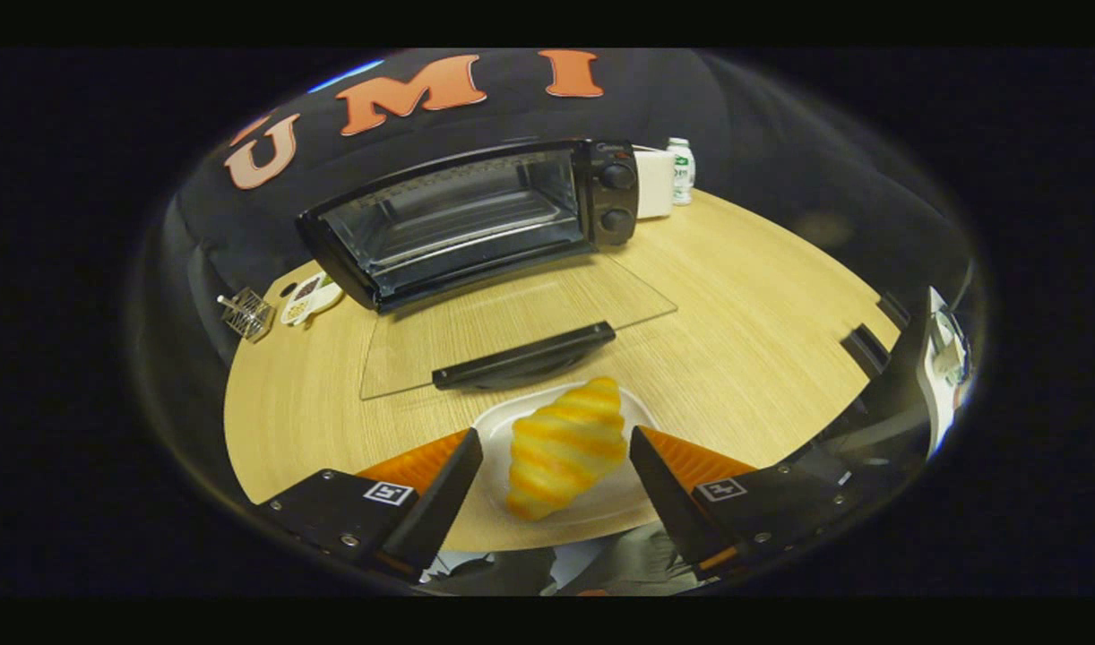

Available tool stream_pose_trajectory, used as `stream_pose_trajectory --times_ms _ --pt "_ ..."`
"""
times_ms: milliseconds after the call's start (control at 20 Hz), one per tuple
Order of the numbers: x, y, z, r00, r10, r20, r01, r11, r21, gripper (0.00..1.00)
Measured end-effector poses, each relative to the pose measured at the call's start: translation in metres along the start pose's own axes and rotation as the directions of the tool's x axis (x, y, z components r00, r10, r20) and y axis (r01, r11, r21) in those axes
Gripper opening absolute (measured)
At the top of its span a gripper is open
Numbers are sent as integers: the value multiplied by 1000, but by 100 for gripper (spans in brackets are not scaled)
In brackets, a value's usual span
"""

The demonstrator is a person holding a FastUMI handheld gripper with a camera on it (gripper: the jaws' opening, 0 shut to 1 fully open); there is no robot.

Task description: Open the toaster oven, put the food inside, and close the toaster oven door.

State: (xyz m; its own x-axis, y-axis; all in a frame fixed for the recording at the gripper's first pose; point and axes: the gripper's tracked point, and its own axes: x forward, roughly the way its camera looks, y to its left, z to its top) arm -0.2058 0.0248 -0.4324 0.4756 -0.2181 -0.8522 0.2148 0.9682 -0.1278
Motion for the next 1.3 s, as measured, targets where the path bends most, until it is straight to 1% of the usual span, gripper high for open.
stream_pose_trajectory --times_ms 150,400,600,650,750,800,850,900,950,1100,1200,1300 --pt "0 -3 -18 998 -70 -10 69 998 -9 99" --pt "5 4 -37 994 -99 -47 101 994 43 98" --pt "16 4 -42 992 -117 -52 119 991 53 81" --pt "17 3 -42 992 -119 -50 122 991 60 72" --pt "17 5 -40 992 -115 -45 118 989 84 63" --pt "17 5 -41 993 -114 -42 117 989 88 60" --pt "15 4 -40 993 -115 -38 118 989 93 54" --pt "14 3 -40 993 -117 -33 120 988 99 50" --pt "12 3 -39 993 -114 -31 117 987 109 41" --pt "-2 2 -34 995 -97 -18 99 978 186 34" --pt "-15 0 -21 997 -82 4 79 971 225 34" --pt "-26 2 -3 998 -50 36 39 966 255 33"
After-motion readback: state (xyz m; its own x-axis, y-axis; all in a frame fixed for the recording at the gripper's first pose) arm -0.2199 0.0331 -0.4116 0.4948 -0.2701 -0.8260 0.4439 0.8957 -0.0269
